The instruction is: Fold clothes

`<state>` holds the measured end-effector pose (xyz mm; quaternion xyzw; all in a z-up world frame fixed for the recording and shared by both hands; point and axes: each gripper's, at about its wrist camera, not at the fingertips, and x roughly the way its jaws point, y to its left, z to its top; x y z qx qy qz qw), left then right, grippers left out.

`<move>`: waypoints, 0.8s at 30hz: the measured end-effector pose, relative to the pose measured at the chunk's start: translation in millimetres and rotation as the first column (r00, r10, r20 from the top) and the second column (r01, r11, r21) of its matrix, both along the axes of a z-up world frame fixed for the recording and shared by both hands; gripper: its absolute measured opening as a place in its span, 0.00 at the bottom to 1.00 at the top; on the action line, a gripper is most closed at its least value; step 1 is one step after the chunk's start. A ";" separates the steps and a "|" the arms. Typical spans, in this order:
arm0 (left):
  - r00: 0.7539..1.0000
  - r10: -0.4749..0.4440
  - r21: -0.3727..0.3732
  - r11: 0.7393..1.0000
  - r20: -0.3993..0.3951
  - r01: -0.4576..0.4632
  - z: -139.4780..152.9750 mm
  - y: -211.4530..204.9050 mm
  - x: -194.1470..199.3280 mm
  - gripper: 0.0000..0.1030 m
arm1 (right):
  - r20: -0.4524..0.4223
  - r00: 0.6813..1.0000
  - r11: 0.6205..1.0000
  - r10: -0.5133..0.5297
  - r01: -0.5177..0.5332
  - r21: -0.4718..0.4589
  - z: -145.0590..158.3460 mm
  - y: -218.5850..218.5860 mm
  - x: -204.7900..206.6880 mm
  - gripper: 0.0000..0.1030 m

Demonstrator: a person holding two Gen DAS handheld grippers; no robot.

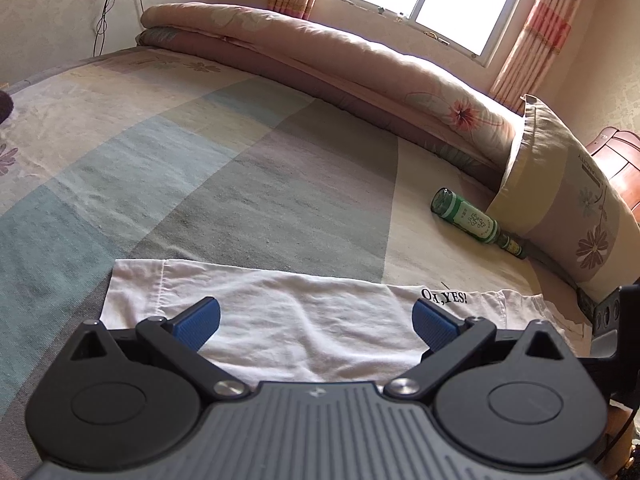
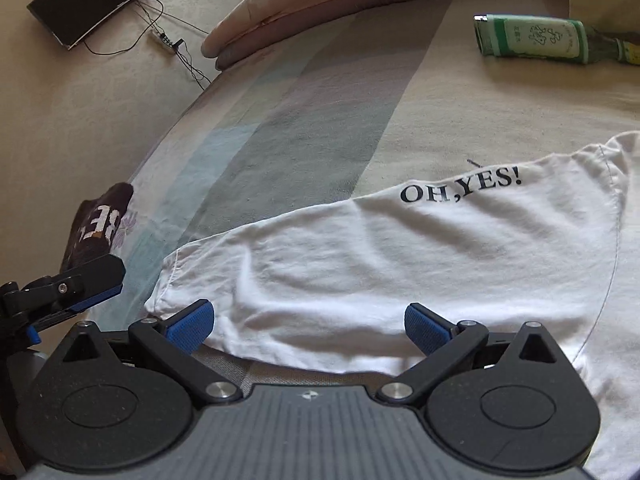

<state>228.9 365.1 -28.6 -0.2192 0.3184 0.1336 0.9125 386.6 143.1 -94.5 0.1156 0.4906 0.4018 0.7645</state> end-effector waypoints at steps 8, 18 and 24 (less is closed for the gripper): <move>1.000 -0.025 0.018 1.000 -0.002 0.025 0.4 -12.2 8.3 0.99 | 0.042 0.999 0.999 -0.027 0.026 0.027 16.1 -31.4 -10.2 1.00; 0.993 -0.115 0.136 0.984 -0.009 0.115 -11.4 -72.4 32.3 0.99 | 0.416 0.900 0.846 -0.128 0.318 -0.429 1.3 -149.3 -99.2 1.00; 0.982 -0.189 0.234 0.954 -0.011 0.186 -18.8 -118.7 46.2 0.99 | 0.431 0.865 0.870 -0.258 0.402 -0.286 -23.7 -176.0 -110.8 1.00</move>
